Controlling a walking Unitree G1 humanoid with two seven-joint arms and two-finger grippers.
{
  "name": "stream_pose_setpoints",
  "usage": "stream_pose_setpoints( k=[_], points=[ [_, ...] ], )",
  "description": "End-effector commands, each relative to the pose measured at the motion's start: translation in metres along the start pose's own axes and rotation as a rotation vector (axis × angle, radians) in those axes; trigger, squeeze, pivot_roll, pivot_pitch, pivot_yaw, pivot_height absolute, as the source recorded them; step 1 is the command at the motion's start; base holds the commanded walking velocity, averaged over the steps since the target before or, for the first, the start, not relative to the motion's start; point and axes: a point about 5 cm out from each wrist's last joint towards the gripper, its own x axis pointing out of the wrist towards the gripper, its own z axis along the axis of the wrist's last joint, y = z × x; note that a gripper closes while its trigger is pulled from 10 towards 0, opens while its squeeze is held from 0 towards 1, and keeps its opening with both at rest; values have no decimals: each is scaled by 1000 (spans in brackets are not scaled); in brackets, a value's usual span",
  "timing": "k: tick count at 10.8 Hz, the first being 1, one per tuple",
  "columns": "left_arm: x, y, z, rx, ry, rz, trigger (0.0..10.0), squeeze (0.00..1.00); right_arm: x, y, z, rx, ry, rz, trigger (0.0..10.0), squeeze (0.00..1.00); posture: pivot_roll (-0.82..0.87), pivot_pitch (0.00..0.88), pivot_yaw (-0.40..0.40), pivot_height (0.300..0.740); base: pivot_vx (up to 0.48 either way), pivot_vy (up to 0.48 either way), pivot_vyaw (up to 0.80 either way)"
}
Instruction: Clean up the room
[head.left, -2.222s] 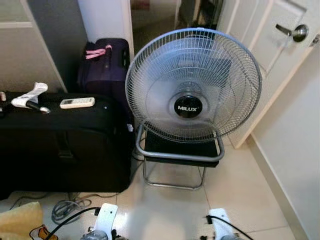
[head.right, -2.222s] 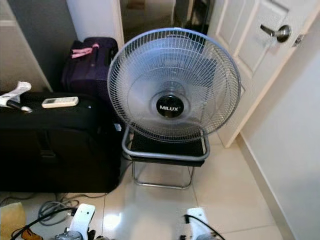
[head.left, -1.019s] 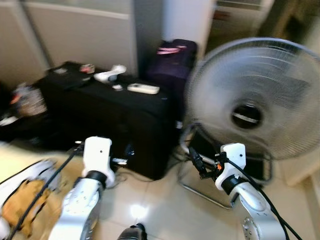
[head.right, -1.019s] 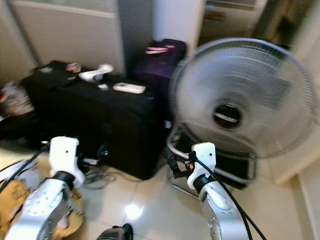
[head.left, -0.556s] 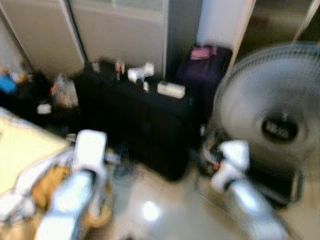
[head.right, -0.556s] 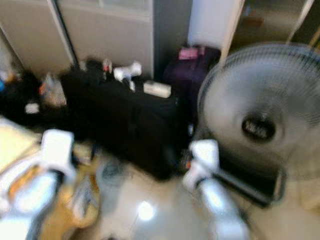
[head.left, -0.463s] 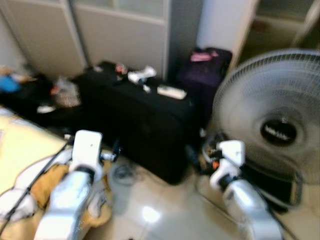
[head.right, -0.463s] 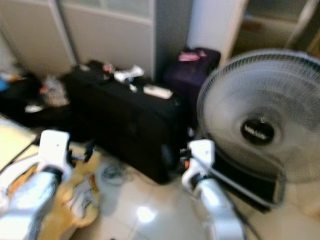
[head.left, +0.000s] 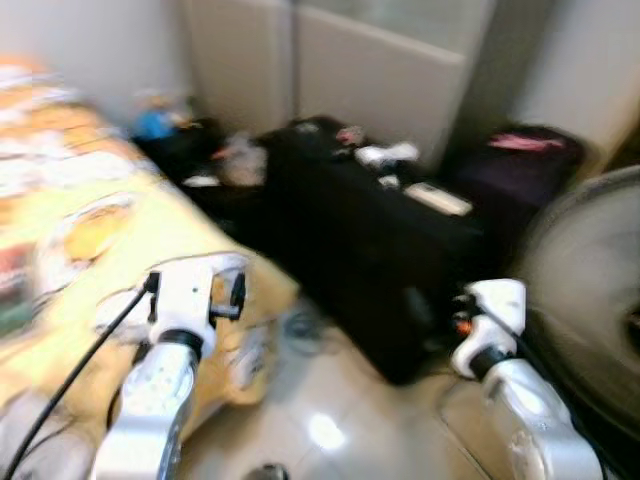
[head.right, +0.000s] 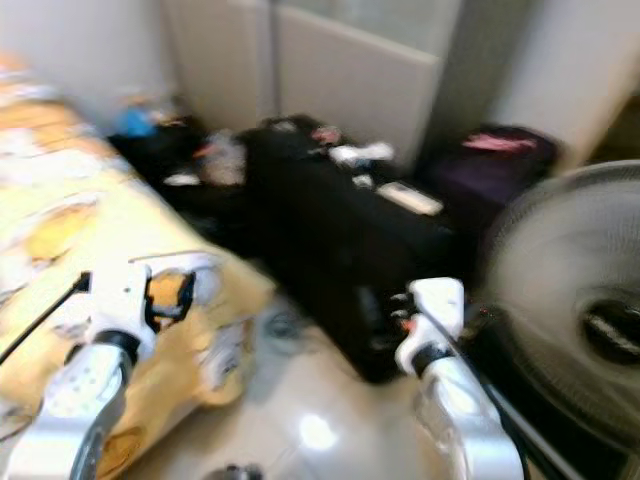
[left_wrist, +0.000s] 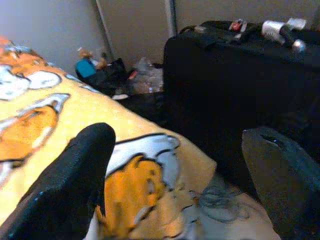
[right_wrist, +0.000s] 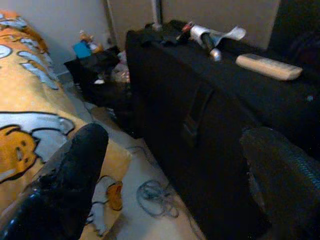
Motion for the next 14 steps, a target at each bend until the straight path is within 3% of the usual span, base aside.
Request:
stream_pose_setpoints(
  k=[1, 2, 3, 5, 6, 8, 10, 11, 14],
  points=[
    [2, 0, 7, -36, -9, -45, 10000, 451, 0, 1, 1, 23, -5, -1, 10000, 1000, -82, 0, -30, 740, 0, 0, 800],
    [3, 0, 8, -74, 11, -60, 10000, 0, 2, -2, -1, 34, -7, -23, 10000, 1000, -80, 0, -18, 740, 0, 0, 800],
    [7, 0, 12, -109, -2, -71, 10000, 0, 9, 0, 4, 50, -29, -26, 10000, 1000, -89, 0, -14, 740, 0, 0, 800],
    [16, 1, 15, -42, -18, -69, 10000, 0, 19, 7, 13, 101, -62, -8, 10000, 1000, -93, 0, -15, 740, 0, 0, 800],
    [18, 2, 14, -83, 2, -70, 10000, 0, 21, 5, 11, 101, -64, -35, 10000, 1000, -106, 0, -4, 740, 0, 0, 800],
    [20, 1, 15, -15, -5, -91, 10000, 0, 23, 3, 7, 134, -54, -54, 10000, 1000, -82, 0, -18, 740, 0, 0, 800],
    [21, -2, 20, -56, -21, -109, 10000, 0, 25, 12, 2, 129, -30, -35, 10000, 1000, -79, 0, -28, 740, 0, 0, 800],
    [22, -6, 20, -22, -19, -111, 10000, 0, 26, 13, 3, 119, -27, -25, 10000, 1000, -80, 0, -27, 740, 0, 0, 800],
    [21, -9, 20, -21, -15, -133, 10000, 0, 30, 1, 7, 61, -33, -114, 10000, 1000, -84, 0, -26, 740, 0, 0, 533]
  ],
)
